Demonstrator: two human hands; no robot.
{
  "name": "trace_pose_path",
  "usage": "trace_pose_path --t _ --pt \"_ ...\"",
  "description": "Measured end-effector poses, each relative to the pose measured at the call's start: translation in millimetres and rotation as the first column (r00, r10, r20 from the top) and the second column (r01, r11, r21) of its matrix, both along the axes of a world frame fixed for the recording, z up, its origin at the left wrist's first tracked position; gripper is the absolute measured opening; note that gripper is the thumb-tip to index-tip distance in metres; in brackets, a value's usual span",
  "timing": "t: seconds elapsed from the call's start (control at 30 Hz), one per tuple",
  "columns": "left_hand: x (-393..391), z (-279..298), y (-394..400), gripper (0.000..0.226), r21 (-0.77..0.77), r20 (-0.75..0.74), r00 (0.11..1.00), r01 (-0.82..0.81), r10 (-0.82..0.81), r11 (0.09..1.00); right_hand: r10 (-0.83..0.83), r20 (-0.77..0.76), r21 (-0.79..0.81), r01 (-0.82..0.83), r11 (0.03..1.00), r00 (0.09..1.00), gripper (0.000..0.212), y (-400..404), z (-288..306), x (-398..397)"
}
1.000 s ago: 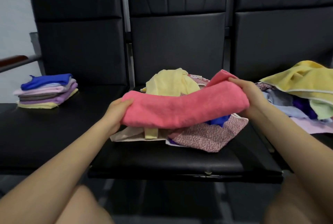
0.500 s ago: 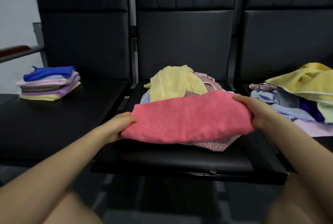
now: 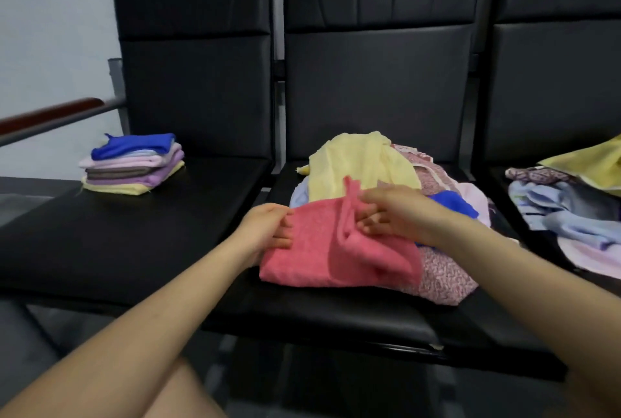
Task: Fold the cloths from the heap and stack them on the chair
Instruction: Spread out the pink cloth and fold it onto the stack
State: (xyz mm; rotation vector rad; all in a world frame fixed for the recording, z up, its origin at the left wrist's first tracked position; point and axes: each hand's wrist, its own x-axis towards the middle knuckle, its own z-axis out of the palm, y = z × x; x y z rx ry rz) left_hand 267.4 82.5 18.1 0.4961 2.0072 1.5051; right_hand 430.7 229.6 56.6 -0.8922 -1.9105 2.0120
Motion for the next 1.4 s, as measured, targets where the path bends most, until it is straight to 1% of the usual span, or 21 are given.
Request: trace_pose_path --t 0.07,0.1,0.13,0.17,0.23,0.27,0.3,0.33,0.43,0.5,0.6,0.67,0.73,0.8,0.9,1.03,1.13,1.17,1.23,1.33,1.4 --pt "9.0 1.3 6.3 0.018 -0.026 0.059 0.997 0.049 -0.047 0.998 0.025 -0.017 0.028 -0.024 0.999 1.0 0.015 -7.7 -16.1 -3.0" --pt "12.9 1.9 9.3 0.021 -0.047 0.075 0.995 0.075 -0.071 0.996 0.005 -0.044 0.077 -0.002 0.997 0.999 0.02 -6.9 -21.9 -3.3" --pt "16.2 1.3 12.6 0.023 -0.065 0.077 0.992 0.103 -0.098 0.993 -0.022 -0.053 0.192 0.032 0.981 0.998 0.023 -5.3 -25.6 -1.6" --pt "18.4 0.4 16.3 0.026 -0.079 0.066 0.991 0.123 -0.118 0.989 -0.053 -0.036 0.387 0.063 0.92 0.998 0.022 -0.7 -27.7 0.8" --pt "22.9 -2.0 25.9 0.029 -0.091 0.052 0.987 0.153 -0.149 0.984 -0.127 -0.017 0.761 0.095 0.642 0.992 0.018 11.4 -30.3 10.5" --pt "24.4 -3.2 30.5 0.03 -0.09 0.054 0.986 0.165 -0.16 0.982 -0.161 -0.016 0.858 0.096 0.505 0.987 0.018 16.1 -30.4 16.4" --pt "27.0 -4.4 35.1 0.03 -0.083 0.06 0.982 0.182 -0.177 0.98 -0.195 -0.001 0.903 0.084 0.421 0.981 0.02 21.0 -31.7 22.5" --pt "29.7 -6.1 40.2 0.032 -0.074 0.066 0.978 0.203 -0.198 0.976 -0.226 0.027 0.915 0.066 0.397 0.974 0.025 25.1 -32.9 28.2" --pt "40.6 -12.7 54.0 0.029 -0.079 0.054 0.968 0.25 -0.246 0.965 -0.267 0.104 0.861 0.047 0.507 0.958 0.041 32.1 -37.1 36.8" --pt "45.5 -16.0 59.2 0.028 -0.067 0.028 0.968 0.251 -0.249 0.966 -0.273 0.09 0.857 0.065 0.511 0.958 0.048 32.8 -39.2 35.7" --pt "50.2 -13.1 61.8 0.026 0.025 0.068 0.97 0.231 -0.232 0.973 -0.27 0.049 0.863 0.096 0.496 0.962 0.05 31.1 -40.0 33.0" --pt "47.1 -7.6 61.3 0.022 0.088 0.071 0.976 0.198 -0.205 0.976 -0.257 -0.005 0.815 0.153 0.558 0.966 0.049 28.7 -39.4 31.1" --pt "38.4 0.0 54.1 0.017 0.139 0.04 0.988 0.146 -0.152 0.98 -0.231 -0.073 0.724 0.211 0.657 0.97 0.046 24.0 -38.6 28.6" --pt "26.8 8.9 43.1 0.015 0.148 -0.002 0.997 0.075 -0.075 0.986 -0.194 -0.08 0.666 0.197 0.719 0.978 0.046 15.9 -38.9 26.4" --pt "0.0 7.0 20.2 0.014 0.031 -0.114 0.993 -0.001 0.004 1.0 -0.154 0.026 0.724 0.087 0.684 0.988 0.051 1.9 -45.0 19.1" --pt "-18.4 -8.0 -7.9 0.025 -0.312 -0.116 0.985 0.083 -0.125 0.946 -0.142 0.128 0.793 -0.015 0.609 0.982 0.056 -12.3 -51.6 10.6" --pt "-20.1 -8.3 -16.2 0.021 -0.391 -0.153 0.973 0.1 -0.172 0.915 -0.167 0.147 0.79 -0.014 0.613 0.975 0.048 -12.9 -54.3 7.5" --pt "-20.2 -6.5 -18.2 0.019 -0.405 -0.17 0.966 0.11 -0.193 0.908 -0.178 0.147 0.764 0.003 0.645 0.973 0.044 -12.3 -55.1 5.7" --pt "-18.7 -3.0 -21.3 0.019 -0.396 -0.162 0.965 0.127 -0.206 0.91 -0.164 0.133 0.641 0.041 0.766 0.978 0.039 -8.0 -57.1 1.9" --pt "-18.3 -5.6 -24.5 0.023 -0.328 -0.101 0.975 0.156 -0.199 0.932 -0.081 0.061 0.297 0.059 0.953 0.995 0.036 -11.1 -56.3 -3.0" --pt "-13.8 -4.7 -21.3 0.022 -0.274 -0.067 0.98 0.164 -0.189 0.948 -0.053 0.04 0.123 0.048 0.991 0.998 0.034 -14.1 -56.7 -9.4"
